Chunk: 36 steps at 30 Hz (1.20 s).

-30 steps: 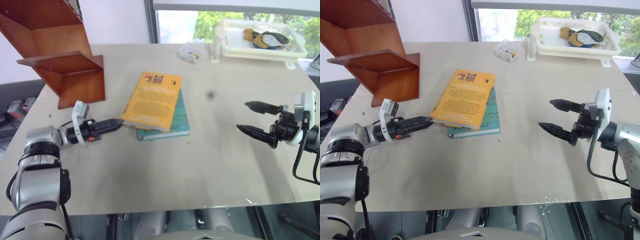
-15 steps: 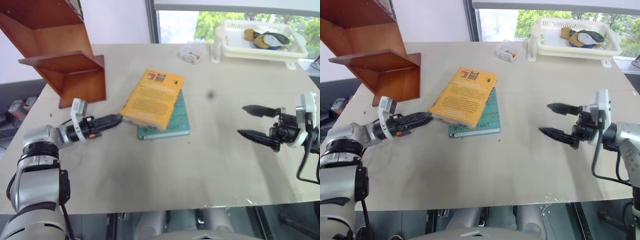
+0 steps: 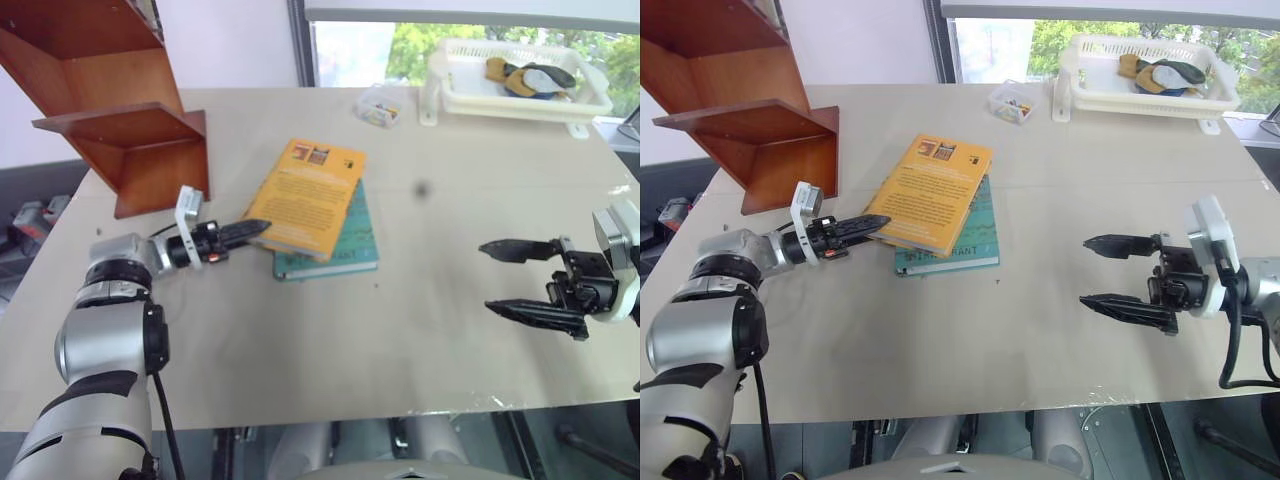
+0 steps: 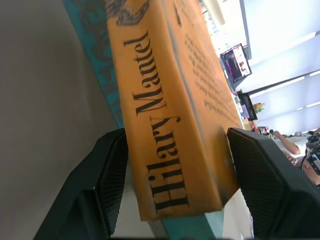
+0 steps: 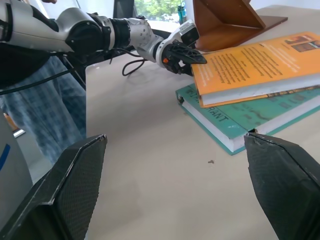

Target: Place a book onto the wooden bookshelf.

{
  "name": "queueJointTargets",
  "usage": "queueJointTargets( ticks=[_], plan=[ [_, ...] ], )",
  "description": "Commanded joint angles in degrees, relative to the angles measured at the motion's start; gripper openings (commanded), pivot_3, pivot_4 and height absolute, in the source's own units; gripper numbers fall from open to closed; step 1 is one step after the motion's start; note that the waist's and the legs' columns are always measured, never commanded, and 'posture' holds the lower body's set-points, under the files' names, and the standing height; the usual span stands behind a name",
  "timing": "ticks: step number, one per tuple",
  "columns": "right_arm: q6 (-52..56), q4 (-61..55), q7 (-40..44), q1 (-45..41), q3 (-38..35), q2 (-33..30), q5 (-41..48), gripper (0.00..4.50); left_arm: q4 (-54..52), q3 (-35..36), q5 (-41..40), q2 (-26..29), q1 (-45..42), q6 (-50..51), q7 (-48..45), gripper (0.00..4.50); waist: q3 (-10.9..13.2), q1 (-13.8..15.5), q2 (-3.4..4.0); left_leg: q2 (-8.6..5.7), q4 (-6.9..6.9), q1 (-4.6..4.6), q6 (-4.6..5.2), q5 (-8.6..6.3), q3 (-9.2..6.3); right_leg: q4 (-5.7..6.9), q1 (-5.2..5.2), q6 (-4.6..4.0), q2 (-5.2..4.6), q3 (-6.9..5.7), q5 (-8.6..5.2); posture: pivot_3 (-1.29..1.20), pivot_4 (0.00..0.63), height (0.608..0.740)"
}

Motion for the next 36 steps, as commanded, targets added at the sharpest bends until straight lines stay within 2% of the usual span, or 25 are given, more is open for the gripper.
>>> queueJointTargets(
  ticks=[1, 4, 7, 10, 14, 16, 19, 22, 24, 29, 36],
  plan=[
    [-0.33, -1.93, -0.5, 0.17, -2.63, -0.77, 0.9, 4.5, 0.16, 0.46, 0.85, 0.09, -1.61, 0.19, -2.04, 2.62, 0.0, 0.01, 0.0, 0.0, 0.0, 0.0, 0.0, 0.0, 0.0, 0.0, 0.0, 0.0, 0.0, 0.0, 0.0, 0.0, 0.15, 0.74],
    [-0.48, -1.93, -0.8, 0.26, -2.61, -0.71, 0.87, 4.5, -0.04, 0.44, 1.45, 0.08, -1.51, 0.53, -3.07, 1.33, -0.02, 0.04, -0.02, 0.0, 0.01, 0.0, -0.01, 0.0, -0.01, 0.0, 0.01, 0.0, 0.0, -0.02, 0.0, 0.0, 0.15, 0.74],
    [-0.71, -2.22, -1.11, 0.65, -2.52, -0.46, 0.8, 4.5, -1.24, 0.05, 1.09, 0.37, -1.03, 2.99, -6.01, 0.89, -0.02, 0.03, -0.03, -0.01, 0.02, 0.04, 0.0, 0.0, 0.0, 0.0, 0.04, 0.0, -0.01, -0.01, 0.0, 0.0, 0.15, 0.74],
    [-1.12, -2.08, -1.37, 0.63, -2.12, -0.18, 0.41, 4.5, -7.73, -3.31, -2.86, 0.44, 2.53, 7.85, -7.78, 0.78, -0.02, -0.05, -0.03, -0.01, 0.02, 0.05, 0.01, -0.01, 0.0, 0.02, 0.05, 0.0, 0.01, 0.0, 0.0, 0.0, 0.15, 0.74],
    [-1.5, -2.15, -1.67, 0.6, -1.84, 0.12, 0.13, 4.5, -25.78, -5.43, -12.8, 2.32, 13.35, 18.83, -7.78, 0.71, -0.03, -0.41, -0.03, 0.05, 0.01, 0.04, -0.02, 0.01, 0.03, 0.02, 0.02, 0.0, 0.01, 0.2, 0.0, 0.0, 0.15, 0.74],
    [-1.65, -2.43, -1.83, 1.1, -1.96, 0.31, 0.12, 4.5, -37.36, -1.14, -16.17, 1.64, 21.41, 23.39, -4.3, 0.65, -0.03, -0.55, -0.01, 0.1, -0.01, 0.03, -0.04, 0.02, 0.05, 0.0, -0.02, 0.0, 0.03, 0.38, 0.0, 0.0, 0.15, 0.74],
    [-1.82, -2.77, -1.95, 1.83, -2.17, 0.41, 0.13, 4.5, -46.27, 7.45, -20.67, -1.36, 27.18, 29.36, 6.32, 0.64, -0.04, 0.06, -0.01, 0.15, -0.04, 0.01, -0.02, 0.0, 0.03, -0.05, -0.04, -0.01, 0.0, 0.38, 0.0, 0.0, 0.15, 0.74],
    [-1.83, -2.49, -1.69, 1.95, -2.31, 0.17, 0.15, 4.5, -61.17, 17.43, -27.22, -8.06, 34.16, 40.34, 17.09, 0.61, -0.04, 0.65, -0.02, 0.12, -0.02, 0.03, 0.08, -0.05, -0.02, -0.05, 0.01, -0.01, -0.06, 0.31, 0.0, 0.0, 0.15, 0.74],
    [-1.73, -1.95, -1.41, 1.25, -2.04, -0.11, 0.2, 4.5, -69.43, 21.1, -29.91, -12.5, 38.11, 45.0, 21.87, 0.61, -0.04, 1.24, -0.02, 0.12, -0.02, 0.09, 0.09, -0.06, -0.01, -0.04, 0.08, -0.01, -0.08, 0.32, 0.0, 0.0, 0.15, 0.74],
    [-2.26, -0.86, -0.77, -0.28, -0.69, -0.26, -0.9, 4.5, -79.87, 30.62, -32.8, -24.24, 40.57, 49.28, 35.66, 0.61, -0.07, 1.49, 0.01, 0.11, 0.0, 0.15, -0.14, 0.06, -0.12, -0.12, 0.22, -0.02, -0.08, 0.16, 0.01, 0.0, 0.15, 0.74],
    [-2.66, -0.87, -0.11, 0.59, -1.41, -0.19, -1.46, 4.5, -87.47, 37.88, -39.65, -31.11, 42.69, 49.6, 47.99, 0.61, -0.08, 1.38, 0.0, 0.11, -0.01, 0.2, -0.21, 0.1, -0.17, -0.14, 0.31, -0.03, -0.07, 0.11, 0.01, 0.0, 0.15, 0.74]
  ],
)
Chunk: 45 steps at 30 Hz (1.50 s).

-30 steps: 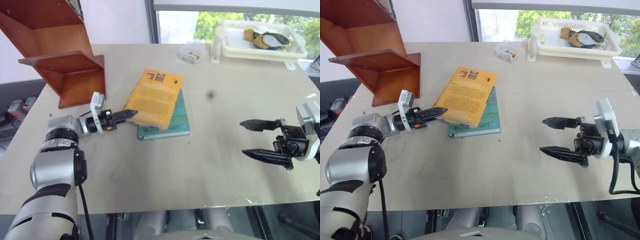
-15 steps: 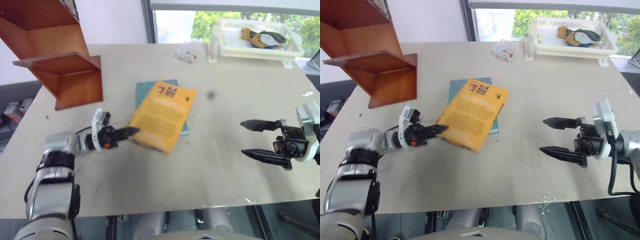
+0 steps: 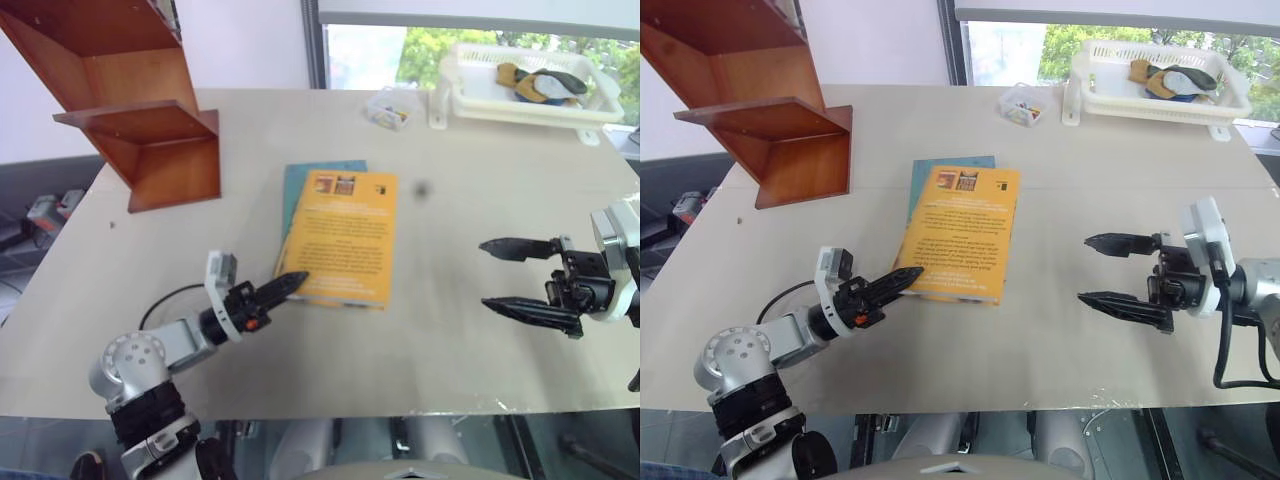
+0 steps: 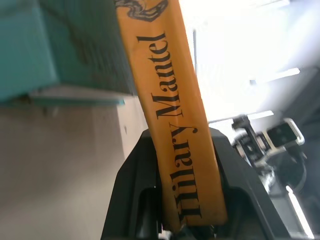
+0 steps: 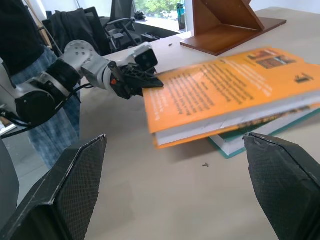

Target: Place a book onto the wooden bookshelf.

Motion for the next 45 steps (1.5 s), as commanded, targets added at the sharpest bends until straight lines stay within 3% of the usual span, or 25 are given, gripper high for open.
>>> queueJointTargets(
  ticks=[1, 10, 11, 12, 14, 15, 18, 23, 27, 36, 45],
  plan=[
    [-1.33, -0.75, 0.73, 0.48, -1.67, -0.42, -0.17, 4.5, -4.74, 4.86, -6.0, -2.44, 0.57, 0.25, 5.7, 0.61, 0.0, 0.09, 0.0, 0.0, 0.0, -0.01, 0.0, 0.0, 0.0, -0.02, 0.0, 0.0, 0.0, -0.01, 0.0, 0.0, 0.15, 0.74],
    [-2.3, -1.1, 0.17, 1.34, -1.13, 0.39, -0.52, 4.5, -12.22, 5.12, -14.26, -9.94, 8.75, -1.52, 19.3, 0.61, 0.0, 0.15, -0.01, -0.01, 0.0, 0.0, -0.01, 0.0, -0.02, -0.08, 0.05, 0.0, 0.0, -0.04, 0.0, 0.0, 0.15, 0.74],
    [-2.36, -1.09, 0.18, 1.28, -0.99, 0.45, -0.5, 4.5, -12.96, 4.34, -15.63, -10.21, 9.67, -1.83, 19.63, 1.54, 0.0, 0.14, 0.0, -0.01, 0.0, 0.01, -0.01, 0.0, -0.02, -0.08, 0.06, -0.01, 0.0, -0.04, 0.0, 0.0, 0.15, 0.74],
    [-2.39, -1.02, 0.22, 1.19, -0.93, 0.46, -0.5, 4.5, -13.34, 3.88, -17.4, -10.38, 10.32, -2.1, 20.07, 1.57, 0.0, 0.12, 0.0, -0.01, -0.01, 0.04, -0.01, 0.0, -0.02, -0.09, 0.09, 0.0, 0.0, -0.04, 0.0, 0.0, 0.15, 0.74],
    [-2.41, -0.84, 0.36, 1.07, -0.93, 0.44, -0.52, 4.5, -13.31, 3.56, -18.96, -10.27, 11.09, -3.65, 22.73, 2.54, 0.0, 0.14, -0.01, -0.01, -0.01, 0.08, -0.01, 0.0, -0.01, -0.11, 0.14, -0.01, 0.0, -0.02, -0.01, 0.0, 0.15, 0.74],
    [-2.47, -0.75, 0.39, 1.06, -0.91, 0.46, -0.6, 4.5, -13.01, 3.37, -19.91, -9.59, 11.71, -4.46, 23.29, 2.78, 0.0, 0.15, -0.01, -0.01, -0.01, 0.08, -0.01, 0.0, -0.01, -0.11, 0.14, -0.01, 0.0, -0.03, -0.01, 0.0, 0.15, 0.74],
    [-2.68, -0.63, 0.17, 0.97, -0.68, 0.67, -0.89, 4.5, -11.21, 2.27, -24.83, -6.6, 14.1, -5.22, 24.17, 2.78, 0.0, 0.08, 0.0, 0.0, -0.01, 0.09, -0.03, 0.01, -0.01, -0.12, 0.16, -0.01, 0.02, -0.03, -0.01, 0.0, 0.15, 0.74],
    [-2.84, -1.1, -0.53, 0.85, -0.09, 1.59, -1.18, 4.5, -6.17, -1.65, -34.12, 3.03, 18.99, -5.23, 20.76, 2.78, 0.0, 0.08, 0.04, 0.04, -0.04, 0.11, -0.03, 0.01, -0.01, -0.15, 0.15, -0.03, 0.06, -0.01, -0.02, 0.0, 0.15, 0.74],
    [-2.91, -1.28, -1.1, 0.56, 0.04, 2.08, -1.46, 4.5, 0.1, -5.05, -35.87, 10.47, 18.36, -6.64, 18.02, 2.78, -0.01, 0.27, 0.06, 0.02, -0.04, 0.11, -0.02, 0.01, -0.04, -0.18, 0.17, -0.04, 0.04, -0.05, -0.03, 0.0, 0.15, 0.74],
    [-3.06, -1.31, -1.9, -0.32, 0.62, 2.55, -1.65, 4.5, 22.9, -17.97, -22.82, 24.63, 2.95, -8.9, 1.35, 2.78, -0.03, 0.05, 0.09, 0.01, -0.1, 0.16, -0.15, 0.1, -0.05, -0.21, 0.2, -0.09, 0.12, -0.07, -0.02, 0.0, 0.15, 0.74],
    [-2.76, -2.58, -3.12, 0.54, -0.25, 2.54, -1.07, 4.5, 48.69, -33.95, -3.46, 28.7, -18.75, -16.16, -19.29, 2.78, -0.04, 0.05, 0.1, -0.05, -0.16, 0.08, -0.16, 0.12, -0.12, -0.29, 0.15, -0.08, 0.1, -0.13, 0.0, 0.0, 0.15, 0.74]
  ],
)
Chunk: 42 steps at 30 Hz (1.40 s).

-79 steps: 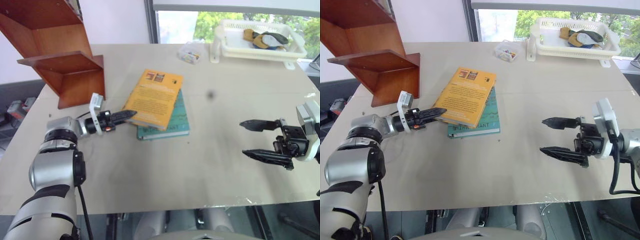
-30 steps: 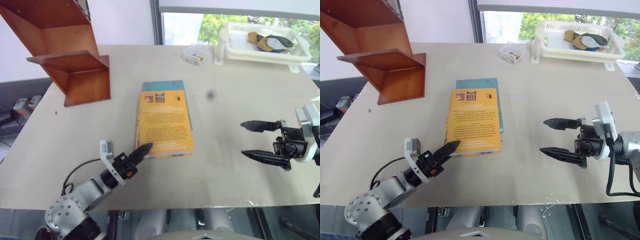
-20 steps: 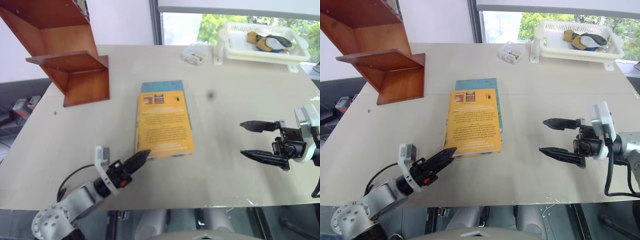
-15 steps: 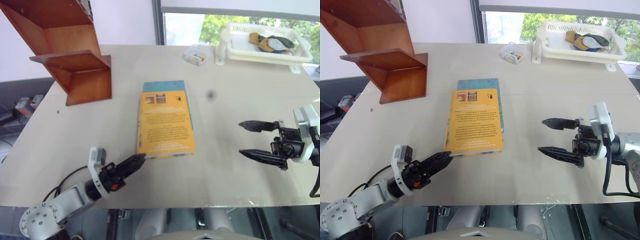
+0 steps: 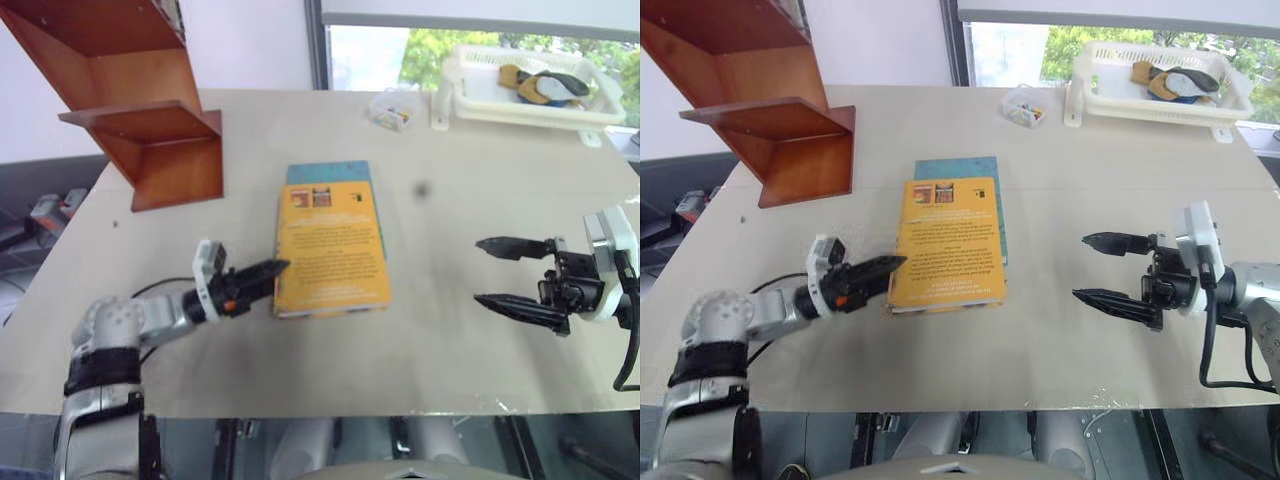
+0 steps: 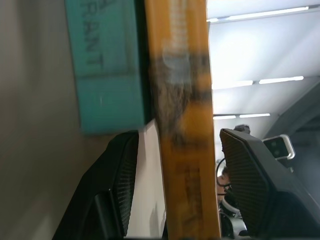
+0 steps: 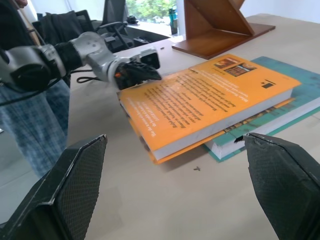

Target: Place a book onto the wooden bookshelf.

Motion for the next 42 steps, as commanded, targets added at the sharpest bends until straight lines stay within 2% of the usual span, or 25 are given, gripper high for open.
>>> queueJointTargets(
  ticks=[1, 7, 10, 13, 14, 15, 16, 21, 25, 28, 33, 35, 38, 42],
  plan=[
    [-0.31, -2.16, -0.55, -0.04, -1.35, -0.08, 1.09, 4.5, 9.02, -6.27, 8.09, 0.7, -6.33, -3.57, -9.25, 2.78, 0.0, 0.0, 0.0, 0.01, -0.01, 0.01, 0.0, 0.0, 0.0, 0.0, 0.01, 0.0, -0.01, 0.0, 0.0, 0.0, 0.15, 0.74],
    [-0.1, -2.97, -1.48, 0.3, -1.61, -0.12, 1.51, 4.5, 20.46, -13.99, 18.35, -1.31, -16.02, -6.61, -22.13, 2.78, 0.0, 0.01, 0.0, -0.01, -0.01, -0.06, 0.02, -0.01, -0.02, -0.02, -0.02, 0.01, -0.01, -0.03, 0.0, 0.0, 0.15, 0.74],
    [0.0, -3.67, -2.0, 1.03, -2.08, -0.24, 1.71, 4.5, 21.2, -16.55, 21.0, -2.43, -17.33, -6.36, -27.07, 2.78, 0.0, 0.09, 0.0, -0.02, 0.0, -0.1, 0.03, -0.01, -0.05, -0.04, -0.02, 0.02, -0.02, -0.06, 0.01, 0.0, 0.15, 0.74],
    [0.19, -4.37, -2.51, 1.8, -2.8, -0.38, 2.24, 4.5, 22.01, -18.26, 23.42, -2.41, -18.0, -5.83, -31.6, 2.02, 0.0, -0.09, 0.0, -0.02, 0.01, -0.11, 0.05, -0.02, -0.05, -0.04, -0.02, 0.02, -0.02, -0.05, 0.0, 0.0, 0.15, 0.74],
    [0.22, -4.55, -2.64, 2.04, -2.97, -0.42, 2.39, 4.5, 22.28, -18.58, 24.15, -2.38, -18.14, -5.81, -32.63, 1.49, 0.0, -0.11, 0.0, -0.02, 0.01, -0.11, 0.06, -0.02, -0.04, -0.04, -0.02, 0.02, -0.02, -0.05, 0.0, 0.0, 0.15, 0.74],
    [0.23, -4.67, -2.76, 2.21, -3.06, -0.43, 2.49, 4.5, 22.63, -18.81, 24.79, -2.32, -18.27, -5.89, -33.49, 1.2, 0.0, -0.11, 0.0, -0.02, 0.01, -0.11, 0.07, -0.03, -0.05, -0.04, -0.03, 0.03, -0.01, -0.05, 0.0, 0.0, 0.15, 0.74],
    [0.25, -4.79, -2.86, 2.38, -3.18, -0.45, 2.6, 4.5, 22.84, -19.0, 25.35, -2.25, -18.33, -5.91, -34.23, 0.71, 0.0, -0.12, 0.0, -0.02, 0.01, -0.11, 0.08, -0.04, -0.05, -0.04, -0.03, 0.03, -0.02, -0.05, 0.0, 0.0, 0.15, 0.74],
    [0.3, -4.79, -2.96, 2.52, -3.18, -0.54, 2.83, 4.5, 18.88, -16.7, 25.07, -1.55, -18.58, -6.39, -35.45, 0.1, 0.01, -0.11, -0.01, -0.01, 0.02, -0.11, 0.15, -0.07, -0.06, -0.03, -0.02, 0.04, -0.01, -0.06, 0.0, 0.0, 0.15, 0.74],
    [0.29, -4.21, -2.75, 1.77, -2.64, -0.72, 2.93, 4.5, 11.44, -10.51, 21.67, -1.81, -20.47, -6.33, -32.18, 0.1, 0.11, -0.06, -0.16, 0.02, 0.05, -0.23, 0.13, -0.06, -0.13, -0.03, -0.12, 0.04, -0.01, -0.13, 0.0, 0.0, 0.15, 0.74],
    [0.38, -3.67, -2.52, 0.79, -2.05, -0.78, 2.89, 4.5, 3.96, -6.38, 17.87, -1.97, -20.51, -2.0, -29.62, 0.1, 0.11, -0.1, -0.16, 0.03, 0.06, -0.27, 0.08, -0.03, -0.14, -0.04, -0.14, 0.04, -0.03, -0.13, 0.01, 0.0, 0.15, 0.74],
    [0.32, -2.51, -1.69, -0.57, -1.53, -0.86, 2.35, 4.5, -6.46, -2.57, 13.22, -2.87, -16.22, 3.13, -24.4, 0.1, 0.1, -0.25, -0.14, 0.03, 0.03, -0.26, 0.08, -0.04, -0.12, -0.09, -0.16, 0.04, -0.04, -0.09, 0.0, 0.0, 0.15, 0.74],
    [0.33, -2.19, -1.48, -0.94, -1.43, -0.92, 2.23, 4.5, -11.26, -0.02, 12.64, -4.44, -14.98, -0.32, -20.96, 0.1, 0.1, -0.19, -0.14, 0.04, 0.01, -0.27, 0.08, -0.04, -0.12, -0.12, -0.17, 0.04, -0.04, -0.06, 0.01, 0.0, 0.15, 0.74],
    [0.28, -1.67, -1.17, -1.4, -1.53, -1.09, 2.19, 4.5, -16.3, 4.16, 13.8, -7.21, -17.62, -8.51, -13.37, 0.1, 0.14, 0.12, -0.21, 0.05, 0.02, -0.29, 0.08, -0.04, -0.14, -0.14, -0.17, 0.04, -0.05, -0.09, 0.01, 0.0, 0.15, 0.74],
    [0.01, -0.23, -0.56, -2.46, -1.91, -1.13, 1.94, 4.5, -21.33, 2.28, 18.61, -7.98, -20.84, -20.86, -8.89, 0.1, 0.19, 0.19, -0.28, 0.04, 0.03, -0.31, 0.05, -0.03, -0.19, -0.16, -0.15, 0.03, -0.08, -0.17, 0.03, 0.0, 0.15, 0.74]
  ],
)
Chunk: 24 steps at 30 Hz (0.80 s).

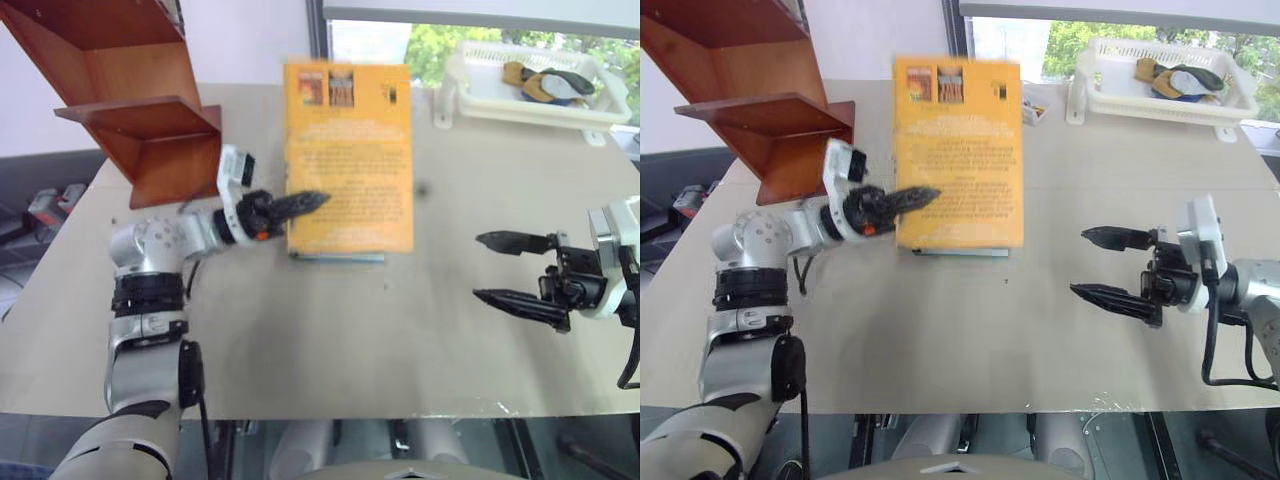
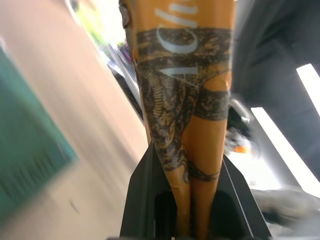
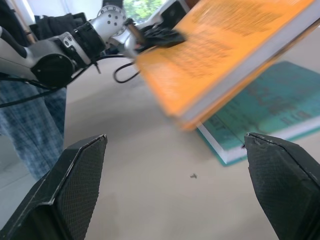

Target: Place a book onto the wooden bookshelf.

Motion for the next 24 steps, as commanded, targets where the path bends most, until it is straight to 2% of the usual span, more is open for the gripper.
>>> queueJointTargets(
  ticks=[1, 4, 8, 12, 16, 24],
  plan=[
    [-0.86, 1.07, 0.93, -1.6, -1.7, -0.7, 0.54, 4.5, -6.04, -0.42, 3.01, 0.23, -4.86, -11.01, 2.75, 0.1, -0.01, -0.1, 0.03, -0.02, 0.0, 0.02, 0.0, 0.0, 0.02, -0.01, 0.02, 0.0, -0.02, 0.02, 0.0, 0.0, 0.15, 0.74],
    [-0.77, 5.38, 2.35, -4.17, -4.28, -0.57, 2.91, 4.5, -7.77, -5.97, 11.1, 3.17, -10.4, -24.0, 1.09, 0.1, 0.01, -0.17, 0.01, -0.03, -0.01, -0.01, 0.0, 0.0, 0.05, -0.08, 0.01, 0.02, 0.0, 0.03, 0.01, 0.0, 0.15, 0.74],
    [0.74, 11.02, 4.95, -7.82, -6.8, -1.08, 6.24, 4.5, -4.4, -13.74, 23.76, 8.81, -14.11, -43.59, -3.46, 0.1, 0.01, -0.41, 0.06, -0.03, -0.15, 0.06, 0.0, 0.0, 0.14, -0.18, 0.0, 0.02, 0.04, 0.14, 0.02, 0.0, 0.15, 0.74],
    [1.58, 17.84, 8.15, -12.16, -8.54, -0.85, 8.99, 4.5, -0.13, -16.14, 30.42, 12.62, -20.06, -54.08, -4.48, 0.1, 0.08, -0.28, 0.08, -0.01, -0.24, -0.01, 0.01, 0.0, 0.13, -0.31, -0.03, 0.02, 0.07, 0.1, 0.02, 0.0, 0.15, 0.74],
    [1.93, 24.76, 11.17, -16.54, -9.97, -0.13, 11.11, 4.5, 3.67, -19.65, 39.69, 19.03, -25.09, -66.49, -5.9, 0.1, 0.15, -0.35, 0.1, -0.02, -0.2, -0.08, 0.08, -0.04, 0.15, -0.37, -0.05, 0.03, 0.08, 0.1, 0.02, 0.0, 0.15, 0.74],
    [0.0, 32.42, 15.67, -21.78, -7.4, 1.23, 7.81, 4.5, 12.26, -25.53, 56.1, 32.55, -33.59, -82.99, -7.81, 0.1, 0.21, -0.43, 0.19, -0.01, -0.23, -0.04, 0.16, -0.08, 0.27, -0.32, -0.07, 0.05, 0.17, 0.1, 0.02, 0.0, 0.15, 0.74]
  ],
)
